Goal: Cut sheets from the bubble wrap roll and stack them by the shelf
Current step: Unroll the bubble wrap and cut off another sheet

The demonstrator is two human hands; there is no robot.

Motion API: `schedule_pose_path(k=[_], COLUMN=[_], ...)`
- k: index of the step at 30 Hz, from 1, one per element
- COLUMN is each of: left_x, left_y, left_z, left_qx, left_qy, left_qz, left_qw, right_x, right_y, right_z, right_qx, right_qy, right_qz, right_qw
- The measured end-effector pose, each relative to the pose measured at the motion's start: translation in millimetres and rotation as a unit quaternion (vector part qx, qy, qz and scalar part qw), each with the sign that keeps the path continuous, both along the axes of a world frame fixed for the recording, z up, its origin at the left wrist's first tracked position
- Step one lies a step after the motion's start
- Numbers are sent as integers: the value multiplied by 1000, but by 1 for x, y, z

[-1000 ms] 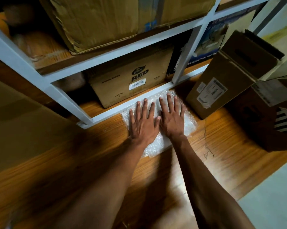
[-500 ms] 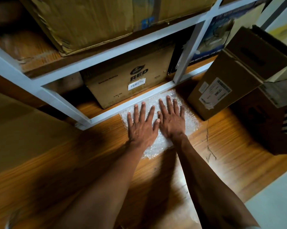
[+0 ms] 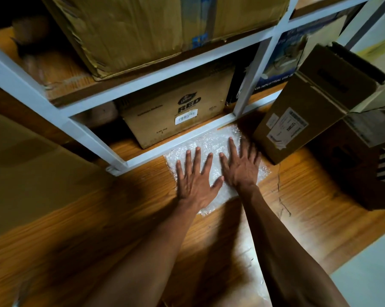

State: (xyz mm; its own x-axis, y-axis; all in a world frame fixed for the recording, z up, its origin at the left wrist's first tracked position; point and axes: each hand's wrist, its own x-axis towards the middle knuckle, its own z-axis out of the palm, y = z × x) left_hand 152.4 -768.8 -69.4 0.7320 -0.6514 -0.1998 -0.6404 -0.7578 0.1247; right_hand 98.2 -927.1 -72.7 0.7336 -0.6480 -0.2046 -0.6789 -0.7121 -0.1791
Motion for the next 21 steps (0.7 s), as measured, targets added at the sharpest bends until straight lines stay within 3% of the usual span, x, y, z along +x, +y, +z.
schedule_pose_path(k=[6, 9, 13, 21], left_x=[0, -6, -15, 5], left_y=[2, 6, 6, -16], left_z=[8, 18, 24, 27], left_qx=[-26, -94, -145, -207], left_qy=[7, -27, -19, 122], left_qz=[4, 93, 272, 444], left_qw=[1000, 991, 951, 863], right_x=[4, 9, 20, 31], right_y=[-2, 0, 3, -10], right_z=[8, 16, 26, 26], right_qx=[-9, -46, -32, 16], right_qy=[1, -54, -69, -48], right_qz=[4, -7, -42, -65], right_qw=[1000, 997, 996, 997])
